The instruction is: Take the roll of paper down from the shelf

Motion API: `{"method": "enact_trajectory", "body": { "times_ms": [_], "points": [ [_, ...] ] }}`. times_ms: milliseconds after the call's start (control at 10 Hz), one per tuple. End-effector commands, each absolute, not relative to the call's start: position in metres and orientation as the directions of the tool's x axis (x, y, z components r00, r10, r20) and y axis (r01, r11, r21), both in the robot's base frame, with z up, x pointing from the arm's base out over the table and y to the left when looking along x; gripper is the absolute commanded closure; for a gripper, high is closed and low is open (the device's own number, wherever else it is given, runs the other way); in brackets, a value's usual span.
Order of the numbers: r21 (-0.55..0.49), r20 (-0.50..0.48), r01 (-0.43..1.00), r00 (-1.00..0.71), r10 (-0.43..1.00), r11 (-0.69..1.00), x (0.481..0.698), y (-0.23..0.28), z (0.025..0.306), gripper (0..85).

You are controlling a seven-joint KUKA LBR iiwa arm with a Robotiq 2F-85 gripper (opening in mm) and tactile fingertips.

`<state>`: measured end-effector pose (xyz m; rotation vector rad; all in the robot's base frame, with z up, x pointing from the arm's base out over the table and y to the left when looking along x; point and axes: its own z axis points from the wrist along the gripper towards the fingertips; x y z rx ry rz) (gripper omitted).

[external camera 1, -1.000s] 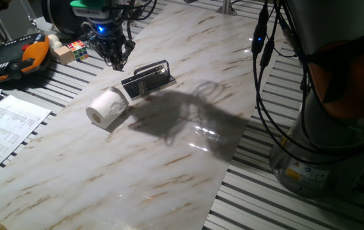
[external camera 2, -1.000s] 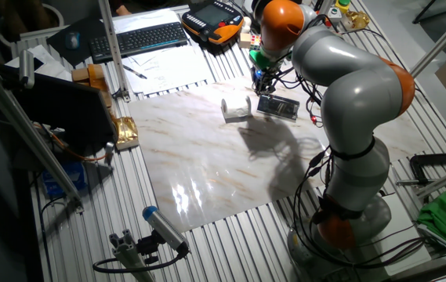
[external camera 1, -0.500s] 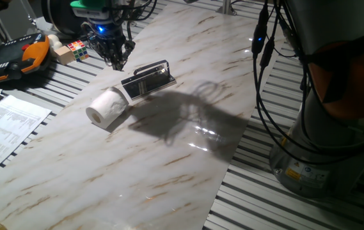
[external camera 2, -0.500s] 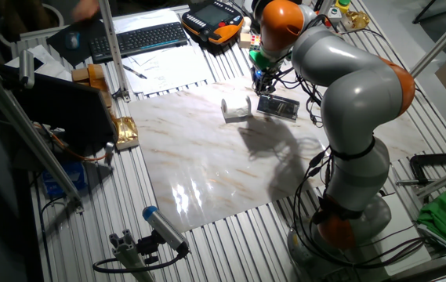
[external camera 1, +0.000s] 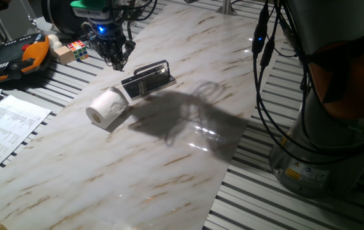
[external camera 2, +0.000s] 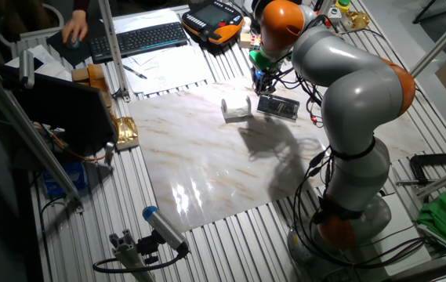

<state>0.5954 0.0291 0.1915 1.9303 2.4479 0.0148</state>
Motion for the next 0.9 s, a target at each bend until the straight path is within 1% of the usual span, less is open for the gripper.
{"method": "enact_trajectory", "body": {
  "times_ms": [0,800],
  "points": [
    [0.023,-0.013,0.972,-0.233,0.972,0.233,0.5956,0.0291,0.1915,84.3],
    [0.026,-0.020,0.972,-0.231,0.973,0.232,0.5970,0.0287,0.1906,84.3]
  ]
}}
